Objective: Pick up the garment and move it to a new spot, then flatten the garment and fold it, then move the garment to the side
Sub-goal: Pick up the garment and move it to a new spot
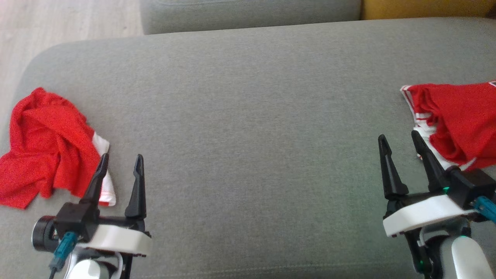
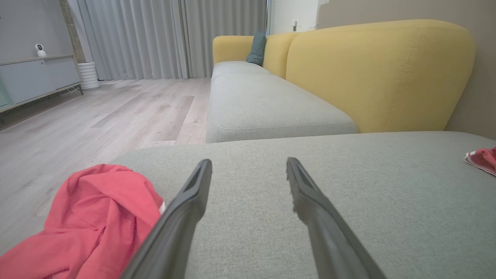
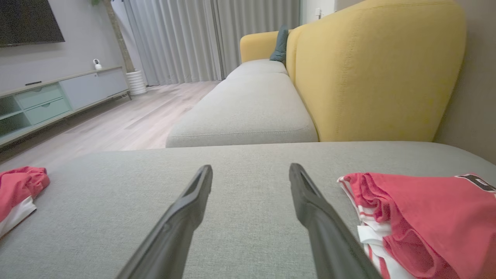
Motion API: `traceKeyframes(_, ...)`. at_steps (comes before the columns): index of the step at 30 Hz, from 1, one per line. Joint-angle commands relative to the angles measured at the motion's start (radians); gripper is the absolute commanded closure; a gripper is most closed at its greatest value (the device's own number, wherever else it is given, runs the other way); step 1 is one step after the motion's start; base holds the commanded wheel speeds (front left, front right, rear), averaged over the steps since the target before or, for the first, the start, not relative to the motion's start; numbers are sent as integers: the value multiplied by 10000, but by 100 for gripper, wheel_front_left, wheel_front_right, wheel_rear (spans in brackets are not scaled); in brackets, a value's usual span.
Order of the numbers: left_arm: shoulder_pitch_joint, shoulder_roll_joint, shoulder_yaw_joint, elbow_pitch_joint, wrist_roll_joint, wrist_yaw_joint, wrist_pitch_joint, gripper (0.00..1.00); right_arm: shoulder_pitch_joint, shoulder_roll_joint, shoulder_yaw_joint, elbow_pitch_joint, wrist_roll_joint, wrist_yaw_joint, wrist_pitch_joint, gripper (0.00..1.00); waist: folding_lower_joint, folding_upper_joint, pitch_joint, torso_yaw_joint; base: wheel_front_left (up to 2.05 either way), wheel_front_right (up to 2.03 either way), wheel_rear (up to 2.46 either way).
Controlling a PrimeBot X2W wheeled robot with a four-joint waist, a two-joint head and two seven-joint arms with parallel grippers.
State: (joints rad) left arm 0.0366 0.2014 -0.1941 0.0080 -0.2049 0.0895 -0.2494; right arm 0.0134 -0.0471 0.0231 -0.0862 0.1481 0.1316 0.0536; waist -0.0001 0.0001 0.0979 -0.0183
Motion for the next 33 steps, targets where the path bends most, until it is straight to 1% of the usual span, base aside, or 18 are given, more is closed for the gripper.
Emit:
traceKeyframes(1,-453,170,308,-282,-55,83,-87,0,-100,-32,198,-454,-55,-9,40,0,1,-1,2,133,0,0,0)
traceKeyframes(4,-524,132,290,-259,-78,103,-91,0,-82,-32,195,-546,-110,-9,107,0,1,-1,-26,458,0,0,0)
traceKeyframes(5,-566,114,292,-217,-95,115,-95,0,-90,-32,221,-615,-138,-9,157,0,1,-1,-53,732,0,0,0)
traceKeyframes(11,-695,28,265,-107,-117,143,-106,0,-109,-32,320,-819,-251,-9,328,0,1,-1,-113,1785,0,0,0)
traceKeyframes(21,-780,-68,291,39,-126,188,-119,0,-159,-32,461,-990,-326,-9,553,0,1,-1,-203,3382,0,0,0)
traceKeyframes(27,-740,-81,355,42,-134,206,-121,0,-163,-32,486,-994,-335,-9,602,0,1,-1,-255,3967,0,0,0)
traceKeyframes(33,-720,-91,415,8,-124,181,-122,0,-196,-32,491,-1011,-372,-9,649,0,1,-1,-259,4222,0,0,0)
